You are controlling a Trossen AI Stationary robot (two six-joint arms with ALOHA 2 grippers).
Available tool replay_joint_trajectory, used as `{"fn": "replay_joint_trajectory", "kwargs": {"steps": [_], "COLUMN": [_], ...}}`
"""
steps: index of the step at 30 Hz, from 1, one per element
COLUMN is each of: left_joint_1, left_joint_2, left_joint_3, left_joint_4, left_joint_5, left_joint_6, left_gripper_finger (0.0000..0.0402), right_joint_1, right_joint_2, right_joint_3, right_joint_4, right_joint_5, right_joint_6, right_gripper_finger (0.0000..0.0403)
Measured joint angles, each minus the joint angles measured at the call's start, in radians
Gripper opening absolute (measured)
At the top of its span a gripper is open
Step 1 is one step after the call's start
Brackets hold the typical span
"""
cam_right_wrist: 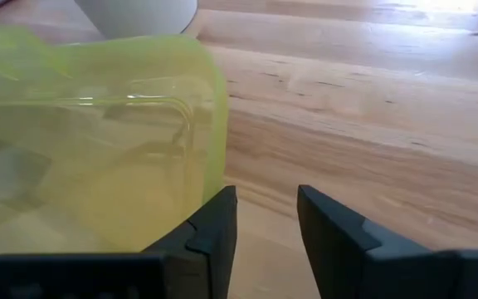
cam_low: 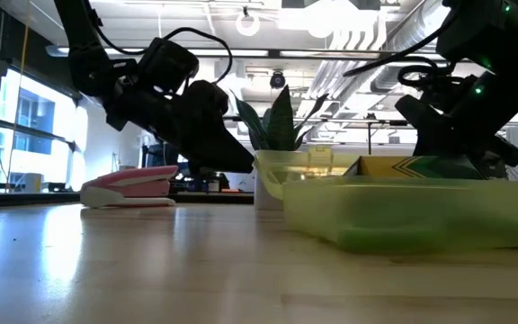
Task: Pack school essentials
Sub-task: Close the supply box
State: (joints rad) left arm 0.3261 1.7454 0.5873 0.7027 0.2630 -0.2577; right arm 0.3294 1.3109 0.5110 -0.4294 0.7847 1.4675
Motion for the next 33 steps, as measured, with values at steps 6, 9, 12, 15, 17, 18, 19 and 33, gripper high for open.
{"fn": "replay_joint_trajectory", "kwargs": {"steps": [6,9,12,15,17,18,19,33], "left_joint_1": [0.0,0.0,0.0,0.0,-0.001,-0.002,-0.003,-0.027], "left_joint_2": [0.0,0.0,0.0,0.0,0.0,0.0,0.0,0.0], "left_joint_3": [0.003,0.003,0.003,0.003,0.005,0.006,0.007,0.05], "left_joint_4": [0.002,0.002,0.012,0.049,0.083,0.102,0.121,0.183], "left_joint_5": [0.0,0.002,0.015,0.069,0.114,0.136,0.153,0.333], "left_joint_6": [0.024,0.042,0.061,0.078,0.079,0.079,0.079,0.22], "left_gripper_finger": [0.0131,0.0131,0.0131,0.0131,0.0131,0.0131,0.0131,0.0131], "right_joint_1": [0.013,0.021,0.024,0.024,0.024,0.024,0.024,0.025], "right_joint_2": [0.0,0.0,0.0,0.0,0.0,0.0,0.0,-0.002], "right_joint_3": [-0.001,-0.002,-0.002,-0.002,-0.002,-0.002,-0.002,-0.002], "right_joint_4": [0.004,0.017,0.022,0.021,0.022,0.023,0.024,0.087], "right_joint_5": [0.082,0.142,0.158,0.158,0.157,0.158,0.158,0.184], "right_joint_6": [-0.074,-0.119,-0.145,-0.161,-0.17,-0.17,-0.17,-0.215], "right_gripper_finger": [0.0124,0.0124,0.0124,0.0124,0.0124,0.0124,0.0124,0.0124]}}
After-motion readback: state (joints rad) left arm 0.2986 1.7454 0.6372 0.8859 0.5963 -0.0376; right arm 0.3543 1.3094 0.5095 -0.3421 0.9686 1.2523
